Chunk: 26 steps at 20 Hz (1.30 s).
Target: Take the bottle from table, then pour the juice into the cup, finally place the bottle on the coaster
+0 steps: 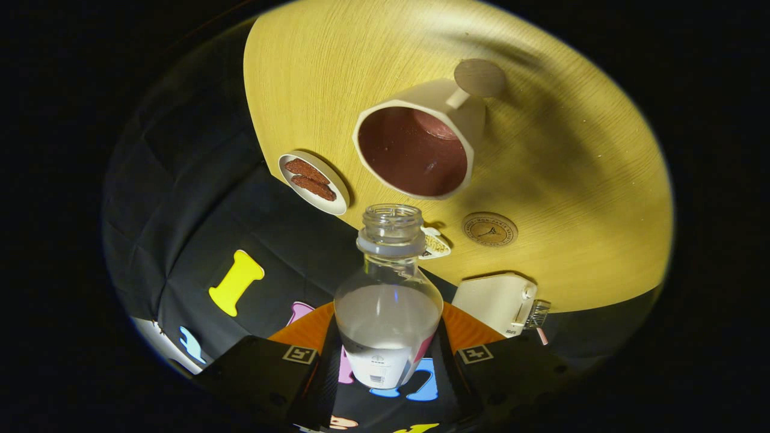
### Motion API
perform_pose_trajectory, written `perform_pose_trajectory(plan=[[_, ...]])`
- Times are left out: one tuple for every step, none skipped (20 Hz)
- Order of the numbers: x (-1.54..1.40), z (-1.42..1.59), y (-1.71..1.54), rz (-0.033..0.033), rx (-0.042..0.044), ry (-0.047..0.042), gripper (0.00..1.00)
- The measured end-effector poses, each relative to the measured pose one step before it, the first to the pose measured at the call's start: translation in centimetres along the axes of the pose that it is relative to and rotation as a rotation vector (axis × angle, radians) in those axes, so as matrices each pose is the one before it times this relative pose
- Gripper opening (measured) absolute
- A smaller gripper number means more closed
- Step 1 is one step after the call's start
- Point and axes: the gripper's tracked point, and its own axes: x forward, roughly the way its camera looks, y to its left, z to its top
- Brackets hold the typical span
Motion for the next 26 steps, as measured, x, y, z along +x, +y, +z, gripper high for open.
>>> perform_pose_trajectory(plan=[[-0.071,-0.192,-0.203,-0.008,-0.01707,0.0029,0.7],[-0.05,-0.027,0.395,0.00482,-0.01027,0.00003,0.7],[-0.118,-0.071,0.267,0.01029,-0.01399,-0.00337,0.7],[-0.067,-0.181,-0.042,0.002,-0.02128,-0.0038,0.7],[-0.081,0.029,-0.432,-0.01403,-0.02069,-0.01763,0.7],[0.095,-0.11,-0.552,-0.02517,-0.03304,-0.01126,0.7],[-0.196,-0.272,-0.147,-0.00665,-0.04934,-0.00803,0.7],[-0.101,-0.17,0.364,0.01722,-0.05239,-0.0104,0.7],[-0.262,-0.428,0.4,0.01594,-0.05227,-0.00478,0.7],[-0.45,-0.3,0.158,0.00806,-0.05438,-0.00813,0.7],[-0.443,-0.336,-0.047,0.00283,-0.06066,-0.00838,0.7],[-0.601,-0.412,-0.115,0.00328,-0.06627,-0.00547,0.7],[-0.698,-0.455,0.107,0.00603,-0.07334,-0.00482,0.7],[-0.561,-0.531,0.013,0.00574,-0.08114,-0.00562,0.7],[-0.547,-0.52,0.01,0.0063,-0.08602,-0.00231,0.7],[-0.544,-0.604,0.191,0.0098,-0.08561,-0.00109,0.7],[-0.443,-0.659,0.106,0.01497,-0.08631,0.00225,0.7],[-0.451,-0.73,0.119,0.01107,-0.08543,0.00296,0.7],[-0.553,-0.702,0.201,0.01523,-0.08379,0.00544,0.69],[-0.479,-0.765,0.413,0.02087,-0.08689,0.00717,0.7],[-0.455,-0.789,0.322,0.01759,-0.08962,0.00486,0.7],[-0.378,-0.742,0.226,0.01079,-0.09232,0.00507,0.69],[-0.277,-0.74,0.225,0.01038,-0.09581,0.00424,0.69],[-0.263,-0.822,0.192,0.00909,-0.09511,0.00152,0.69],[-0.108,-0.696,0.243,0.00983,-0.08857,0.00528,0.69],[-0.202,-0.544,0.376,0.01254,-0.09151,-0.00477,0.69]])
